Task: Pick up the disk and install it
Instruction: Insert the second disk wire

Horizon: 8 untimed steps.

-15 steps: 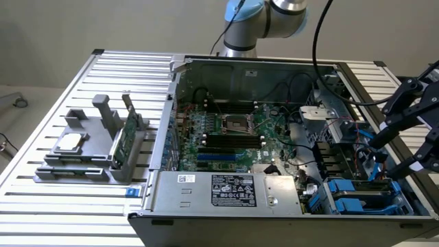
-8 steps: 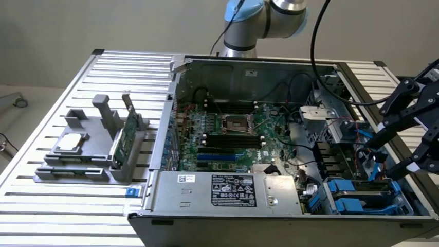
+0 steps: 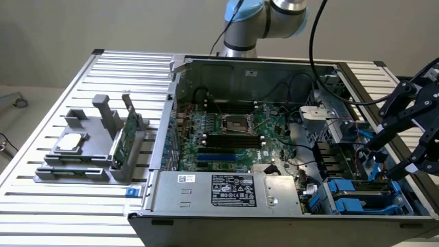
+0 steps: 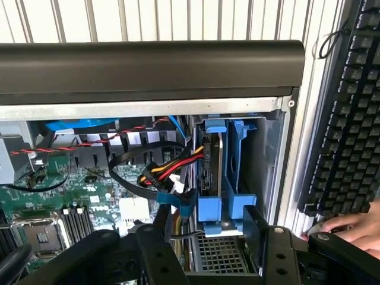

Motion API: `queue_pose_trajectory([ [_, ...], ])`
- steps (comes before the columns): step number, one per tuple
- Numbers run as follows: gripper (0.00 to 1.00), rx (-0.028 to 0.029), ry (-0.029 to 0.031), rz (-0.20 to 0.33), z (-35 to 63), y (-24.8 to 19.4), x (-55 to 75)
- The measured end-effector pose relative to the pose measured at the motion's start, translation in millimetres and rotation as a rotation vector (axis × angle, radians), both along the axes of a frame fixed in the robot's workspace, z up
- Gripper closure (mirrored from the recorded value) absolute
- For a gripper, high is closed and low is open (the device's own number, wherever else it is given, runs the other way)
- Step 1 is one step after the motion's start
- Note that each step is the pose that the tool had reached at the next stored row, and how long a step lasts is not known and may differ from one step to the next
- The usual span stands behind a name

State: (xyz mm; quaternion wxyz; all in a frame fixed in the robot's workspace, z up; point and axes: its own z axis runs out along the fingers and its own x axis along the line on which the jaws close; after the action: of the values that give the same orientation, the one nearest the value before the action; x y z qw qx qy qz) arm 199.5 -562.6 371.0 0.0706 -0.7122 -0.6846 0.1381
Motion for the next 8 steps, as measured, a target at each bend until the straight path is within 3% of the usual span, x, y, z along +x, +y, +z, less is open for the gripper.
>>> queue_pose_trajectory([
  [8,0.42,-0.0080,-0.0188,0.001,-0.3,1.8,-4.1],
])
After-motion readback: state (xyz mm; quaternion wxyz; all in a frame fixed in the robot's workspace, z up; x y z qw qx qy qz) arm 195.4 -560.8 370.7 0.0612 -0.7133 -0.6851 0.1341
